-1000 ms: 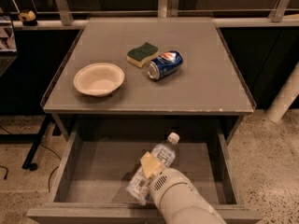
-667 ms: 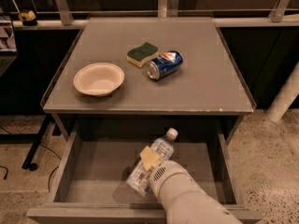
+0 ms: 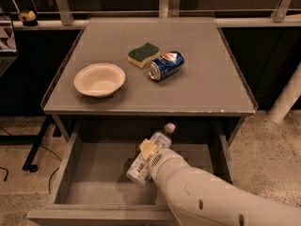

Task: Place blue plastic bottle into top drawer

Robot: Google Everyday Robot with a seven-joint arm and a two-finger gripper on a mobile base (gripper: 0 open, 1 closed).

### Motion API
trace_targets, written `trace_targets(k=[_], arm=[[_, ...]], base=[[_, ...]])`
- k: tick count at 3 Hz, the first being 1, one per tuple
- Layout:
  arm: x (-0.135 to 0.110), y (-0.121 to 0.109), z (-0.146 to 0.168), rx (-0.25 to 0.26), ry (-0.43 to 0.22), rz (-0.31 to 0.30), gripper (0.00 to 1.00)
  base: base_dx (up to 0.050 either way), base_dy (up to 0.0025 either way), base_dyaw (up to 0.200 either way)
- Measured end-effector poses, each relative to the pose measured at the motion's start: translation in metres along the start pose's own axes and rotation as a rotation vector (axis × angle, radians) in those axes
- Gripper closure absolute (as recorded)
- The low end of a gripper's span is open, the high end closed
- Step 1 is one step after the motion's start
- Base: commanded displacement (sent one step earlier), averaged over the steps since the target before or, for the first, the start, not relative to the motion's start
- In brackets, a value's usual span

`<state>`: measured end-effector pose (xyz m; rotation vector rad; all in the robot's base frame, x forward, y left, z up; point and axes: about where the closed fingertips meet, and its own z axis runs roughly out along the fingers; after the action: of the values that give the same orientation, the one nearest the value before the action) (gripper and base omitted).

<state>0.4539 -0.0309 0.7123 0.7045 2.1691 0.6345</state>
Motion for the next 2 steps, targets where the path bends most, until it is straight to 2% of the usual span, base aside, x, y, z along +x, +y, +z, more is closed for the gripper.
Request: trace_targets(k=[2], arm=[[-0.0011,-0.0065,0.0182,0.042,0.019,0.021,1.0]], base=[[0.0,0.0,0.0]])
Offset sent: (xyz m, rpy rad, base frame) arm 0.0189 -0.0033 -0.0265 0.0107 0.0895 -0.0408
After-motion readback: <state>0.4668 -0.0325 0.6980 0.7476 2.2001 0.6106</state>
